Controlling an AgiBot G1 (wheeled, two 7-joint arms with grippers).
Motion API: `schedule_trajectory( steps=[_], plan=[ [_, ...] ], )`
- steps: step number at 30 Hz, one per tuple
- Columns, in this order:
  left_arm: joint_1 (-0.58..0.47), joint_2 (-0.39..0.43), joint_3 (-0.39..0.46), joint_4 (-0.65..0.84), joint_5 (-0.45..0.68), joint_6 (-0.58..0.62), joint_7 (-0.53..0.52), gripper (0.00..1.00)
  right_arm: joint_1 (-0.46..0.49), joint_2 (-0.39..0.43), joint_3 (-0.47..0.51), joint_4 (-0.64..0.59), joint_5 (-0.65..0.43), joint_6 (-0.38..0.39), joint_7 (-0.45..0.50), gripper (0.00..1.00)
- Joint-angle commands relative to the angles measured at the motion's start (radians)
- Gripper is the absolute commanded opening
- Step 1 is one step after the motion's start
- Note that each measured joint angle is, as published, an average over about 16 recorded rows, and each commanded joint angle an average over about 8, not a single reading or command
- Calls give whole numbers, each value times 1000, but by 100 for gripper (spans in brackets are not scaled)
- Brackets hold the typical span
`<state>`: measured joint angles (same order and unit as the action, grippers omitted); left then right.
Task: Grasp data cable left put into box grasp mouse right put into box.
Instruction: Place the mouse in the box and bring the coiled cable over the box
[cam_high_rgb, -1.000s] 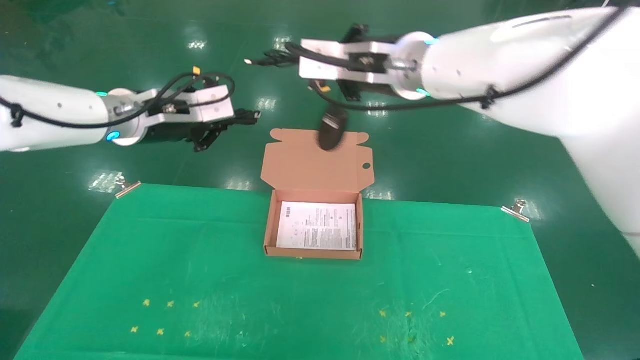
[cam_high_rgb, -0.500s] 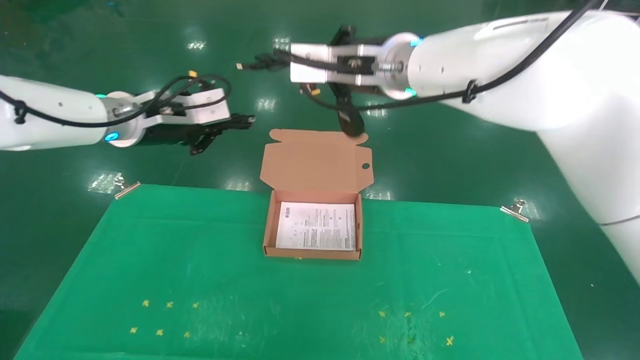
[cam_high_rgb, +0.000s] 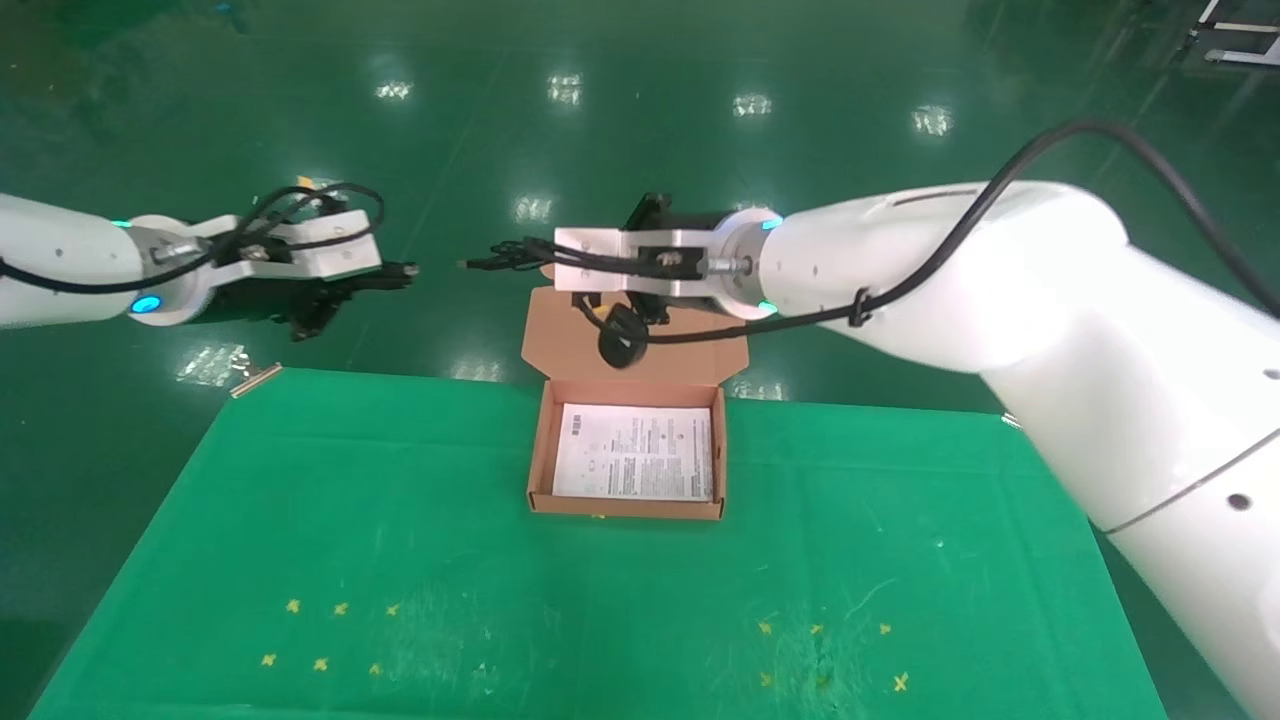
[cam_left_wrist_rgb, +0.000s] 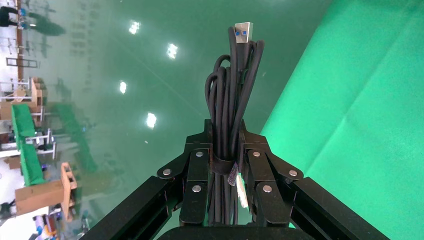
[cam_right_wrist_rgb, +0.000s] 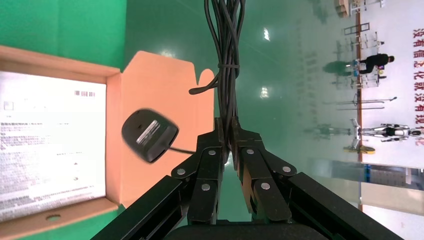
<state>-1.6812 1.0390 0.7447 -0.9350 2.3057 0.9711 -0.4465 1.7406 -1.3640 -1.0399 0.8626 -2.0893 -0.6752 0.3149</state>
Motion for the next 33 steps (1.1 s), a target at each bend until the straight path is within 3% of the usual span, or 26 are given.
schedule_trajectory(
  steps=[1, 16, 29, 30, 33],
  plan=[
    [3, -7, 2, -14, 25, 7, -30, 0, -5, -3, -24, -14, 21, 21, -2, 0],
    [20, -18, 5, -75, 59, 26, -86, 0, -59, -11, -241, -39, 233, 121, 23, 0],
    [22, -19, 5, -82, 63, 28, -93, 0, -93, -11, -342, -170, 362, 195, 173, 1],
    [22, -19, 5, -82, 63, 28, -93, 0, -92, -11, -350, -176, 365, 195, 182, 8],
    [23, -19, 5, -83, 64, 29, -93, 0, -90, -11, -372, -189, 373, 190, 199, 45]
  ],
)
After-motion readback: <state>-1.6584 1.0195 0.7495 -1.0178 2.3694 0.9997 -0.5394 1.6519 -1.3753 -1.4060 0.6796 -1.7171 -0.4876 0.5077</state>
